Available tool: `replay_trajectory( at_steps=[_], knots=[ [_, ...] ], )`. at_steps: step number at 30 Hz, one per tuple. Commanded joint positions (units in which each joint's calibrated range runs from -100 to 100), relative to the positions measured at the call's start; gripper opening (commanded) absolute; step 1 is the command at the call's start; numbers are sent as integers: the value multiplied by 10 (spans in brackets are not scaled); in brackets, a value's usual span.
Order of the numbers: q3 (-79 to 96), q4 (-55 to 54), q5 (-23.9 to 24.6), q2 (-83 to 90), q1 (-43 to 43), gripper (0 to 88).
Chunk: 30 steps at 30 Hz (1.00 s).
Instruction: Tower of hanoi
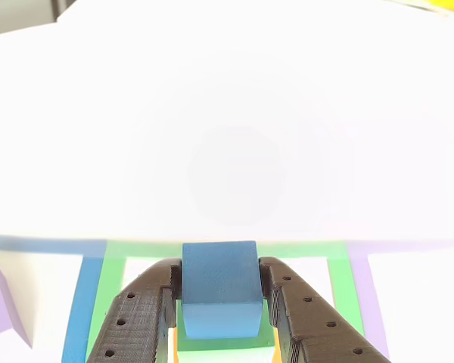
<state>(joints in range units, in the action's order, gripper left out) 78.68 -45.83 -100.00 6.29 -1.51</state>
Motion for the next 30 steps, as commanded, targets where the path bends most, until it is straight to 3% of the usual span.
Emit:
replay_trajectory(
  at_steps=[1, 12, 17, 21, 30],
  knots=[
    [-9, -21, 0, 0, -10, 60],
    [-9, -25, 0, 14, -13, 37],
    [-19, 51, 0, 88, -16, 30],
    [-53, 193, 0, 183, -16, 25],
    [-264, 667, 0, 370, -19, 18]
  ],
)
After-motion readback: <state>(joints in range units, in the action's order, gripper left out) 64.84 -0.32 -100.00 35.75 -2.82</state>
